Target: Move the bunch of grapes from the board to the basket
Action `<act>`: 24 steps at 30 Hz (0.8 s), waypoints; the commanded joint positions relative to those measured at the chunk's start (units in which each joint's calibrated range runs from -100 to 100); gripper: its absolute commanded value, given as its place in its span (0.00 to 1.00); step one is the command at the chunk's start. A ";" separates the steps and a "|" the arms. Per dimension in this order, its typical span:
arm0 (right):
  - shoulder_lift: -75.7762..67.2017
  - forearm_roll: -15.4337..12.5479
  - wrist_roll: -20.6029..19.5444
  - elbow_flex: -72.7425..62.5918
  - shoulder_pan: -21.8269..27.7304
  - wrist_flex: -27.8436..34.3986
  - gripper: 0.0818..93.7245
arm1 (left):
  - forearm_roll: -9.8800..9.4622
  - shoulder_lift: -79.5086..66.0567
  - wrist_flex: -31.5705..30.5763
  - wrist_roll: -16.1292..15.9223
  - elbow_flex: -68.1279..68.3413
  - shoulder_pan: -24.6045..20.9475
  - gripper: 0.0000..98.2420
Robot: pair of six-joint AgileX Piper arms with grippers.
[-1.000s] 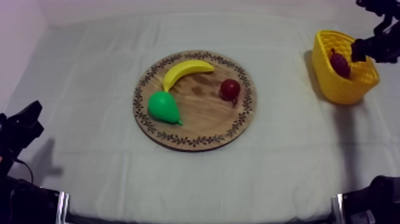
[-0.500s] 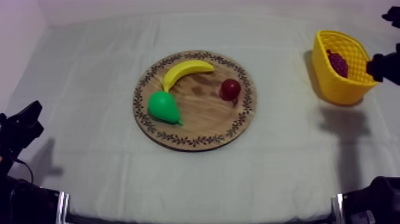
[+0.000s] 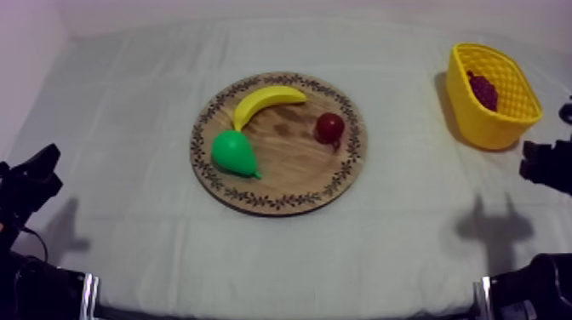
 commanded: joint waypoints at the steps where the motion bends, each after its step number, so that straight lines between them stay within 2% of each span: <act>1: -10.31 -0.62 -0.06 5.78 -0.09 -0.47 0.39 | 0.00 0.00 -0.03 0.00 -0.03 0.00 0.00; 6: -17.52 -3.21 1.51 9.47 -0.26 -0.34 0.14 | 0.00 0.00 -0.03 0.00 -0.03 0.00 0.00; 9: -19.77 -4.54 1.16 10.17 -0.13 -0.62 0.05 | 0.00 0.00 -0.03 0.00 -0.03 0.00 0.00; 12: -20.54 -5.25 0.41 10.41 -0.09 -0.67 0.02 | 0.00 0.00 -0.03 0.00 -0.03 0.00 0.00; 24: -20.93 -6.66 5.54 10.54 -0.14 -0.44 0.00 | 0.00 0.00 -0.03 0.00 -0.03 0.00 0.00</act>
